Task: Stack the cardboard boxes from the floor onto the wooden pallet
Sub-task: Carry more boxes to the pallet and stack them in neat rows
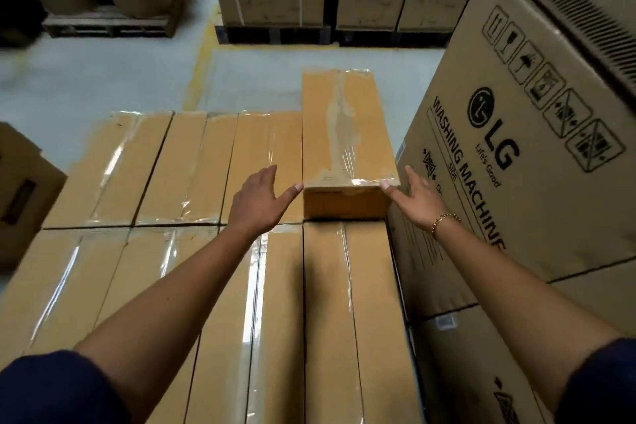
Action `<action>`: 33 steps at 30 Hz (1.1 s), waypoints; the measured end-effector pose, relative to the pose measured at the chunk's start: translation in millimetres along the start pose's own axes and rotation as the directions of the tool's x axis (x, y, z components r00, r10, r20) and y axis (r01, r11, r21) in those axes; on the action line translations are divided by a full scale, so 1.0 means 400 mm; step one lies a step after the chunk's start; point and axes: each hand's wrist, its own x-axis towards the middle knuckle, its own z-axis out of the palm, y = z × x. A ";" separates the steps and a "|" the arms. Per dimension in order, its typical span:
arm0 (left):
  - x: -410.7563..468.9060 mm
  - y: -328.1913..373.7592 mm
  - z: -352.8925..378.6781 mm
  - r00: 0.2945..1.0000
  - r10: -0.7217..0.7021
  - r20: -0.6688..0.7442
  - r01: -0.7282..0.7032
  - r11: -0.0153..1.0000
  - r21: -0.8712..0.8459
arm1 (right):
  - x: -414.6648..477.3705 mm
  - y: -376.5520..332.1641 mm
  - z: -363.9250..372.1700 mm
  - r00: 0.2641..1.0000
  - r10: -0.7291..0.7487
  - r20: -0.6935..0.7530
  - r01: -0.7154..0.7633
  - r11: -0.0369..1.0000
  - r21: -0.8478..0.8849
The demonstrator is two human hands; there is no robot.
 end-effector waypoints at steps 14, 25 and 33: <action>-0.624 -0.103 -0.348 0.961 -0.144 -0.237 0.143 0.990 -0.021 | -0.467 -0.263 -0.015 0.919 -0.373 0.125 0.383 0.921 -0.069; -0.999 -0.414 -0.564 0.842 -0.338 -0.421 0.323 0.940 -0.108 | -0.771 -0.619 0.210 0.744 -0.621 0.245 0.658 0.745 -0.109; -1.260 -0.759 -0.751 0.780 -0.429 -0.456 0.440 0.894 -0.088 | -0.957 -0.976 0.530 0.637 -0.715 0.287 0.744 0.668 0.013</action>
